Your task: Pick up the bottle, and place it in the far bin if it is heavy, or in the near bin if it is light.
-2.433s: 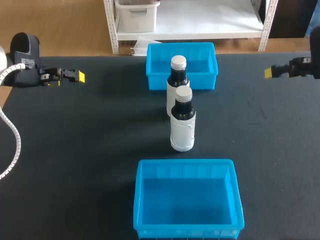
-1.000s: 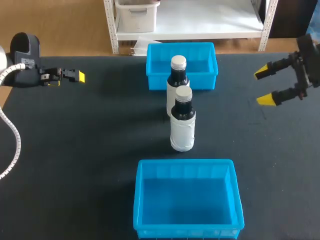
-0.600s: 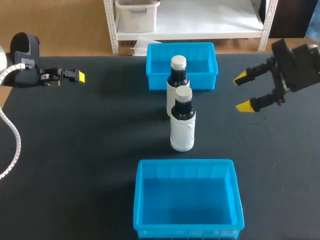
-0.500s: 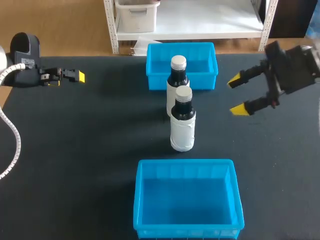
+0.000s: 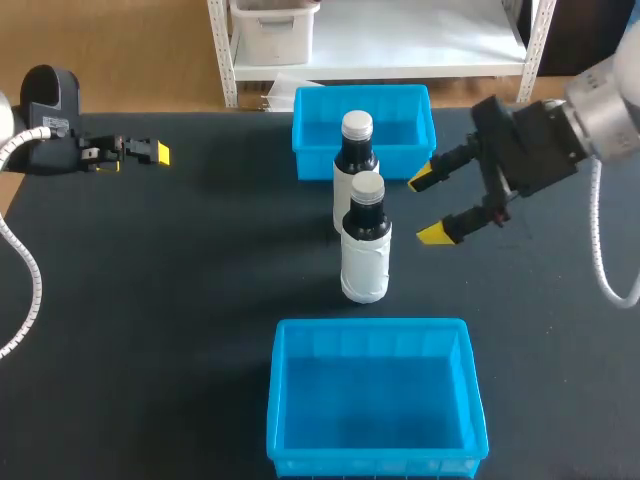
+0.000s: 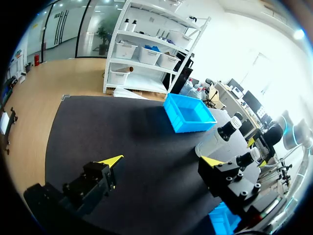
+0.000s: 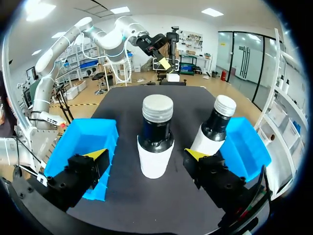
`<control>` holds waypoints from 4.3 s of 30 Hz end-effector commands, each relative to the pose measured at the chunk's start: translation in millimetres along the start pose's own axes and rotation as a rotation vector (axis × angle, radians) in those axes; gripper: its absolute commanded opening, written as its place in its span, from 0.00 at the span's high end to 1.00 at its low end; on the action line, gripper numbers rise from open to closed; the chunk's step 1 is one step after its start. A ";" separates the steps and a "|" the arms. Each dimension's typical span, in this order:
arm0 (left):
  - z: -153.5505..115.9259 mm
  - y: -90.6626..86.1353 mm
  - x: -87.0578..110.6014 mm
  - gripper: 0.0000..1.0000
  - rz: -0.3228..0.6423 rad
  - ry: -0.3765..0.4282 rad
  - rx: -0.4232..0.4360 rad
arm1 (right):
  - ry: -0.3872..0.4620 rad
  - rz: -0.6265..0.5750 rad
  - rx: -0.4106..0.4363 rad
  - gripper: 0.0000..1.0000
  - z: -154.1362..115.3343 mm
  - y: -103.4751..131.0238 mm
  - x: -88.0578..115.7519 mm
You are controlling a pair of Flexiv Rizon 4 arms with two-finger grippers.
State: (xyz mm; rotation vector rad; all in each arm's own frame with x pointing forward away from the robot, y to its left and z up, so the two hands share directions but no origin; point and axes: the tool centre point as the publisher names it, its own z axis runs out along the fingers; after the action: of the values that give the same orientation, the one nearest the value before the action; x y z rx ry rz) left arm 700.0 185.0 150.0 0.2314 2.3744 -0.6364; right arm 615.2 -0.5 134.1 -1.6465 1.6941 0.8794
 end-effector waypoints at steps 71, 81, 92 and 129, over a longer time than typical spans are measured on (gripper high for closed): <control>0.0 0.0 0.0 0.00 0.000 0.000 0.000 | -0.083 0.038 -0.030 0.38 64.6 -11.9 -30.9; 0.0 0.0 0.0 0.00 0.000 0.000 0.000 | -0.083 0.038 -0.031 0.60 65.5 -11.7 -30.3; 0.0 0.0 0.0 0.00 0.000 0.000 0.000 | -0.093 0.020 0.002 1.00 50.1 -11.8 -42.1; 0.0 0.0 0.0 0.00 0.000 0.000 0.000 | -0.133 0.001 0.041 1.00 23.4 130.1 -146.5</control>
State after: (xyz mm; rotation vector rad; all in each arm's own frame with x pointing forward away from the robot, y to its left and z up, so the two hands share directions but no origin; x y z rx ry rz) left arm 700.0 185.0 150.0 0.2314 2.3744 -0.6365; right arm 498.2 101.9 249.4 -1.5512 1.6083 0.9542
